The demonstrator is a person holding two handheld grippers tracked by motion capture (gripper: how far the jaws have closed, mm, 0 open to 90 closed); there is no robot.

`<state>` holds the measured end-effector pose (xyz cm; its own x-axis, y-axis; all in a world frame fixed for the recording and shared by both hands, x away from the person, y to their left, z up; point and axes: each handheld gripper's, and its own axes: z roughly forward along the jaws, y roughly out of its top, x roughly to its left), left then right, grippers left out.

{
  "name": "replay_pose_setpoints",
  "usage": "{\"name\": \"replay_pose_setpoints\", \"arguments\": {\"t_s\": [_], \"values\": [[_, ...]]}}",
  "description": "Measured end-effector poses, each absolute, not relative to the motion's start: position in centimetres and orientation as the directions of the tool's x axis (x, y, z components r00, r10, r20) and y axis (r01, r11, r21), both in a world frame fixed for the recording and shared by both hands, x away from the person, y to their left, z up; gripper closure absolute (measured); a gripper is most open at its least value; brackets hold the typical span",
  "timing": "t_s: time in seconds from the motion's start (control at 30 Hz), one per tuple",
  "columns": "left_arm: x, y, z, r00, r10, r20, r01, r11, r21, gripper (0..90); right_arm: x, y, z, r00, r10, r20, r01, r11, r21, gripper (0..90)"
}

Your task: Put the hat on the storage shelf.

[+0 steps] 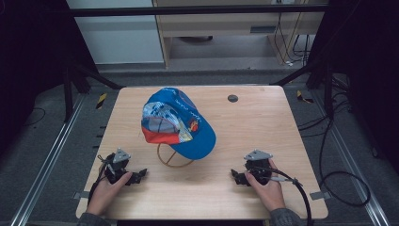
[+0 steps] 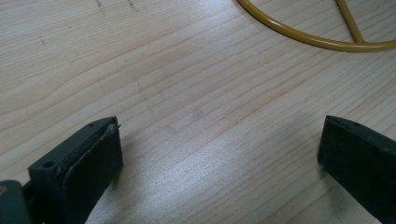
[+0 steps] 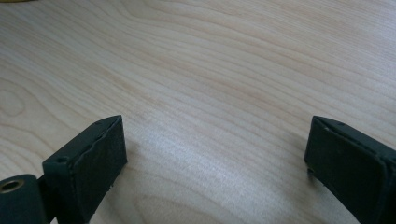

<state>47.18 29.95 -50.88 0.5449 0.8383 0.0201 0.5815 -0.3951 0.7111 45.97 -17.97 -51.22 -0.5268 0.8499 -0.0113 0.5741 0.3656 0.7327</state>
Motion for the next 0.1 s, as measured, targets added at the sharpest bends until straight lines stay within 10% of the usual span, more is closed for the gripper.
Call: {"name": "replay_pose_setpoints", "arguments": {"t_s": [0.1], "values": [[47.22,29.94,-50.87,0.546,0.837,0.020,0.581,-0.396,0.711,0.0,45.79,-18.01,-51.22,-0.530,0.848,-0.007,0.575,0.365,0.732,5.8]]}}
